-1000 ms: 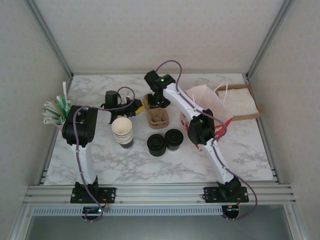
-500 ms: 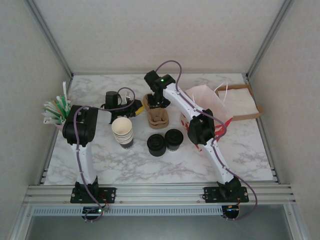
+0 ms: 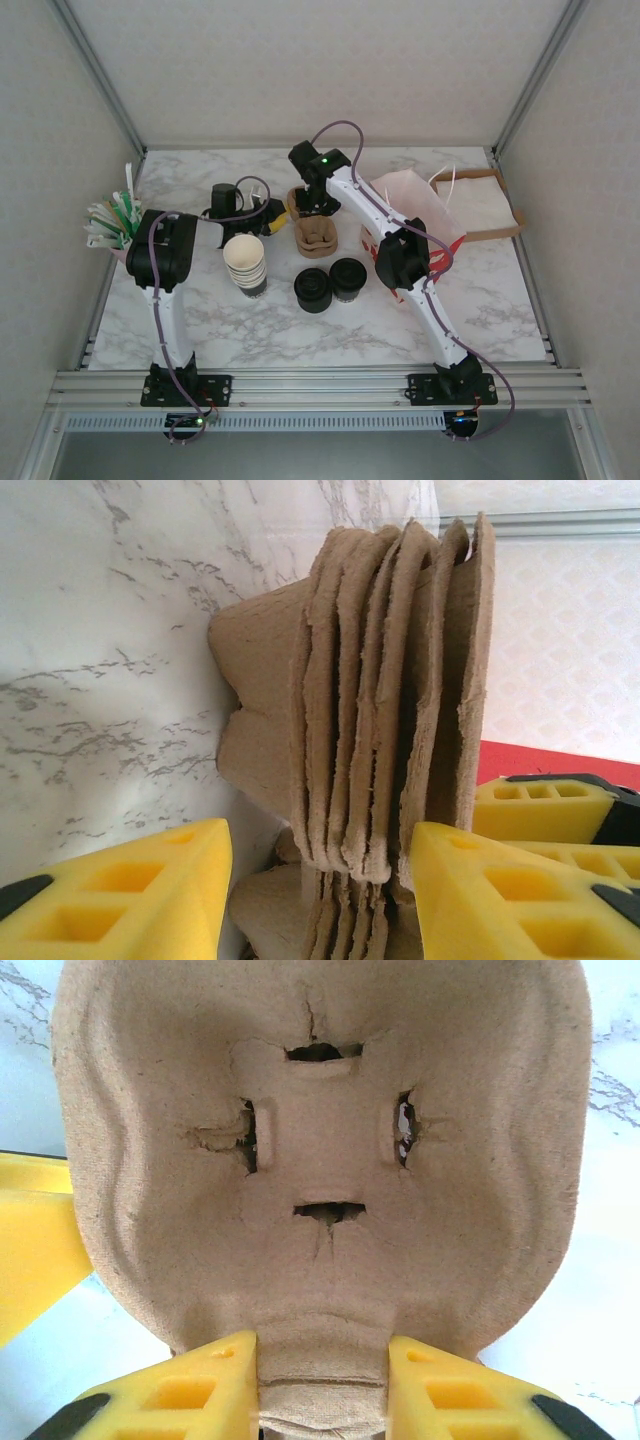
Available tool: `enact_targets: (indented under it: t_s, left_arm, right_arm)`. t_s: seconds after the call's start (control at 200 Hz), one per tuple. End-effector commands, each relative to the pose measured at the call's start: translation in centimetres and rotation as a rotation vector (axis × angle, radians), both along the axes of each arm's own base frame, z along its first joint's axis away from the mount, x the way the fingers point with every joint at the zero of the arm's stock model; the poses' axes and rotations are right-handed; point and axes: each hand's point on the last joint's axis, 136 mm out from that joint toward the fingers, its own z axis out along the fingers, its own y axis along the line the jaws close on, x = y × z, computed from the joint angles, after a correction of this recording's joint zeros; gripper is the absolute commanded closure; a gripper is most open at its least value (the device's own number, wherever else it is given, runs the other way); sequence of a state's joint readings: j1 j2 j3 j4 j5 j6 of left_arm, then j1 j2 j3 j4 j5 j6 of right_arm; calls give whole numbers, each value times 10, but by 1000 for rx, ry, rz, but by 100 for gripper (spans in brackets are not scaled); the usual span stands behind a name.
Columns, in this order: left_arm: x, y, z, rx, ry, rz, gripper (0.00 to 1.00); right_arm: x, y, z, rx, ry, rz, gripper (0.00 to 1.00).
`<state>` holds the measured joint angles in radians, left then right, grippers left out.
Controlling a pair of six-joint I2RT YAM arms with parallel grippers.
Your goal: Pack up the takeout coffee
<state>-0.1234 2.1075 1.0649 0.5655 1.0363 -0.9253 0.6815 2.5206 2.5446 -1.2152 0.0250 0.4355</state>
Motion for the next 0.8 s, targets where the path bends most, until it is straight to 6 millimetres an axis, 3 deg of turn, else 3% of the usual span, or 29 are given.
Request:
enact_targets:
  t_s: [0.0,0.335,0.796]
  left_arm:
    - [-2,-9,-7,-1,8,-25,51]
    - [-3,-2,-25,67,39,-2,52]
    - [-2,-2,-27,68,42,-2,52]
  right_arm:
    - [-6,15,16,56,-17,14,68]
    - [-3,14,31,70,-51,5,68]
    - [-2,7,45,53,-101,-6,68]
